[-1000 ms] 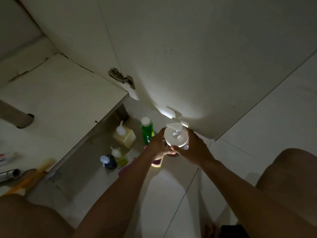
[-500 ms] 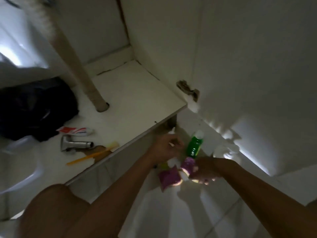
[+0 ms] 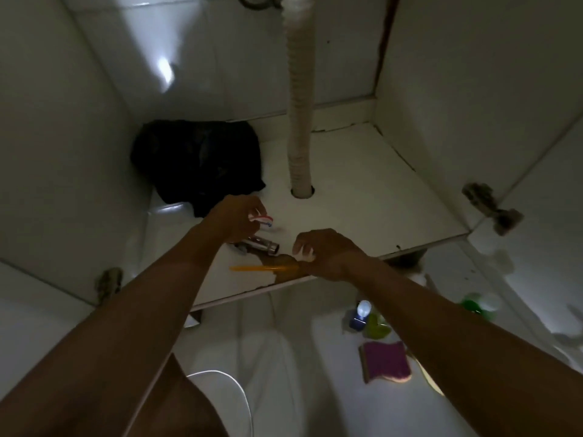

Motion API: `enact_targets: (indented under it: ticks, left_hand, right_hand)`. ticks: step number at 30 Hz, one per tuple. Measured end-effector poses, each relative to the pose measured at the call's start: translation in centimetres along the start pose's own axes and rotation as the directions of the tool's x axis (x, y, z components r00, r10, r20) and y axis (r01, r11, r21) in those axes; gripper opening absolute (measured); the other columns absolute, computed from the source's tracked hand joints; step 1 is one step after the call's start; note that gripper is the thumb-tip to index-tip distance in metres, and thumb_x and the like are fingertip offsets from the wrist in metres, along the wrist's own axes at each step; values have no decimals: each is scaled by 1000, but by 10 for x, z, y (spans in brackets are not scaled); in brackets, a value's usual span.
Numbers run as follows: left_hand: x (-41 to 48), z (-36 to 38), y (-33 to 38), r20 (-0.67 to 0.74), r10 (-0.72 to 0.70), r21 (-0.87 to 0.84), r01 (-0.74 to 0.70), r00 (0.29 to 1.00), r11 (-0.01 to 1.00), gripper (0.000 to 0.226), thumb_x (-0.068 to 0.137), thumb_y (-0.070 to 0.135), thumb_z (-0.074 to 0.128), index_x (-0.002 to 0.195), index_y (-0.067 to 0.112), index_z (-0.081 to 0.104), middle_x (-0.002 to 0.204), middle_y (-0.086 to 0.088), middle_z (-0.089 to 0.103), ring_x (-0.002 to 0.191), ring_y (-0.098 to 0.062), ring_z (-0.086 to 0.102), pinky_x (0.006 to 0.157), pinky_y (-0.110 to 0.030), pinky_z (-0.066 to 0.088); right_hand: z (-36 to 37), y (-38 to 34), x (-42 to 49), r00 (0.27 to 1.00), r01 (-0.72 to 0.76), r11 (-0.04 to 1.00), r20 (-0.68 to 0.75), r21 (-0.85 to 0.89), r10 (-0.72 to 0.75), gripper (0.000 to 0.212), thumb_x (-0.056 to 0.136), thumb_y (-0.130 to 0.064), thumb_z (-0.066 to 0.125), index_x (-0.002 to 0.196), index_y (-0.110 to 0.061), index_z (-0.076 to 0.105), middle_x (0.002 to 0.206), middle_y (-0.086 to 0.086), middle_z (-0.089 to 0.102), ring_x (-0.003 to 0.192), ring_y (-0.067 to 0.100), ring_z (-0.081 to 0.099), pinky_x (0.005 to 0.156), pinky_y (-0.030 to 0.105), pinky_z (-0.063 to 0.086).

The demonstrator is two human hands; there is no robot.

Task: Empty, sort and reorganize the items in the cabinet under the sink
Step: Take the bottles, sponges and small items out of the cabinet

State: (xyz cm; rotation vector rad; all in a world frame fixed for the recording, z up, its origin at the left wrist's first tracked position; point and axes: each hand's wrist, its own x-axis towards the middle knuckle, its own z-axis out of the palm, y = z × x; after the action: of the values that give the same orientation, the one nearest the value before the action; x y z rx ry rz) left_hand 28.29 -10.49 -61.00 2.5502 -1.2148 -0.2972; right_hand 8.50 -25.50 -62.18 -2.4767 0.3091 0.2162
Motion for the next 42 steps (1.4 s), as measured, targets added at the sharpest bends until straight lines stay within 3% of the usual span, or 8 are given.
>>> enact_targets:
  ticks: [11,14,20,26,31,36,39,42]
  left_hand:
    - [37,33,-18,135,125,215,-152,983,965,41,93,28,59,134,23,58,128,-4,61,112,-22,58,95,-30,44]
    - [37,35,-15,-23,181,270,-169,983,948,30,92,33,61,117,19,68,113,-8,67,100,-26,61,82,-34,47]
    - [34,31,7,-401,323,41,-336,857,941,16,92,21,64,104,11,68,94,-11,71,84,-28,66,74,-42,54]
    - [33,8,56,-529,291,-86,-391,797,916,17,95,22,63,106,10,69,92,-10,69,80,-25,65,70,-37,51]
    - [28,-5,96,-332,195,-293,-297,923,909,19,93,31,66,104,16,71,97,-1,73,82,-14,69,76,-28,57]
    - [12,-10,127,-28,69,-546,-73,997,834,18,87,31,73,99,16,69,90,-4,73,77,-13,72,67,-25,60]
    - [-10,-3,140,333,56,-653,187,941,734,17,90,15,70,102,3,66,89,-15,73,78,-25,73,65,-32,61]
    - [-37,29,142,606,43,-479,322,794,817,19,87,10,71,104,0,68,84,-14,72,69,-20,70,64,-27,58]
  right_hand:
    - [29,5,14,996,31,973,-70,-231,-49,17,90,-38,64,106,-31,66,112,-2,53,109,19,46,85,30,32]
    - [29,5,11,997,1,978,-69,-209,-16,18,88,-37,66,104,-29,66,114,-2,52,110,17,46,92,33,33]
    - [2,24,-14,985,-64,961,-140,269,105,13,73,-24,82,82,-28,73,89,-13,71,85,2,64,75,21,49]
    - [-47,35,-35,949,-54,752,-200,657,244,13,80,-2,78,86,-13,75,89,12,73,82,18,68,71,28,58]
    - [-72,43,-54,925,-2,598,-226,802,306,25,85,-4,73,108,-14,73,99,14,72,90,17,70,73,26,59]
    - [-83,57,-74,884,88,238,-186,967,429,21,93,-2,63,112,-10,64,101,14,68,99,27,71,90,39,58]
    - [-72,71,-89,915,-30,172,-42,985,402,30,93,1,58,122,-4,58,89,11,65,85,22,72,86,39,60]
    - [-47,90,-110,940,-233,342,121,910,320,34,94,-2,57,128,-2,56,76,6,63,74,17,66,80,35,57]
